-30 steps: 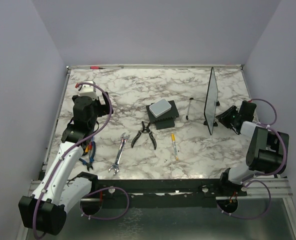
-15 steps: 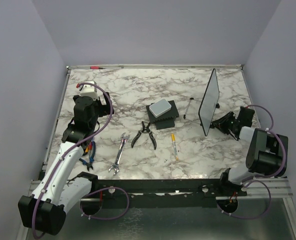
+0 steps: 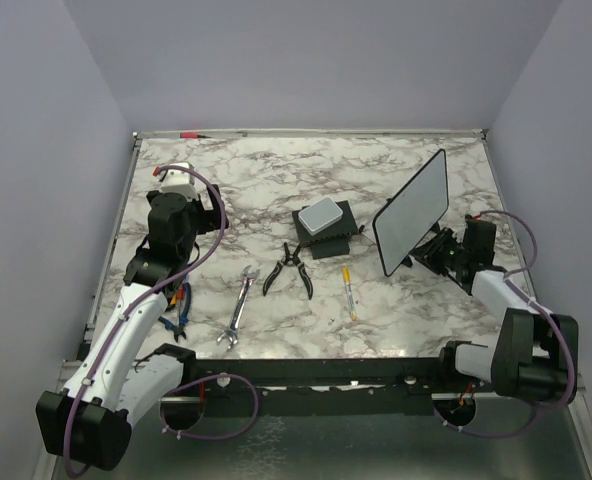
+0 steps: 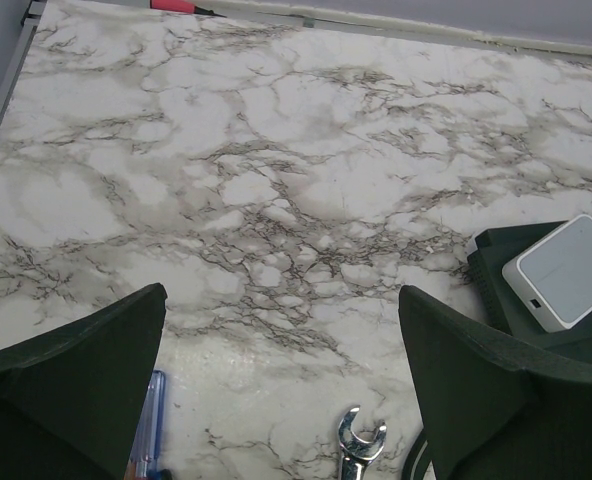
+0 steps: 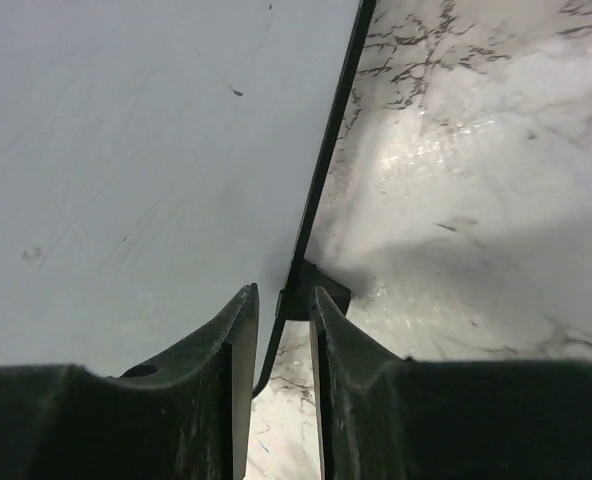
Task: Write a sentence on the whiteboard
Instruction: Move the whiteboard stand to the center of the board.
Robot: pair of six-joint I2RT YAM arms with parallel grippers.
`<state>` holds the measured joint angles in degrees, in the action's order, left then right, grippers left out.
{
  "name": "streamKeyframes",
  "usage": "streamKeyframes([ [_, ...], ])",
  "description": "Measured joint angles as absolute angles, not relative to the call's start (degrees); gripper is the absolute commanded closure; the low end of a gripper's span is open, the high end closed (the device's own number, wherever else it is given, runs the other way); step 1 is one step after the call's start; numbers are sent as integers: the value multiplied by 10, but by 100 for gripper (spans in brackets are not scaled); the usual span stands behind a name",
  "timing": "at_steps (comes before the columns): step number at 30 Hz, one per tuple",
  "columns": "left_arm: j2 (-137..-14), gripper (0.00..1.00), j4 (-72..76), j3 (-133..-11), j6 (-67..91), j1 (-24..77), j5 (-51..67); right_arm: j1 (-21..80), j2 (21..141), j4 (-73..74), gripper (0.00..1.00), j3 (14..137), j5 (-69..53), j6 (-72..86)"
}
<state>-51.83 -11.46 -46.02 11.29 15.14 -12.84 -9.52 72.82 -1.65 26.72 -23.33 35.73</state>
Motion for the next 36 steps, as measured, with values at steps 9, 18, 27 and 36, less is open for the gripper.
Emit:
streamKeyframes([
  [9, -518, 1, -114, -460, 113, 151, -128, -103, 699, 67, 53, 339, -126, 329],
  [18, -519, 1, -114, -459, 113, 151, -128, -170, 849, -2, 59, 421, -113, 276],
  [27, -521, 1, -114, -458, 113, 156, -128, -188, 968, -25, 65, 507, -120, 274],
  [36, -524, 1, -114, -458, 112, 161, -126, -189, 1034, -38, 73, 533, -181, 274],
])
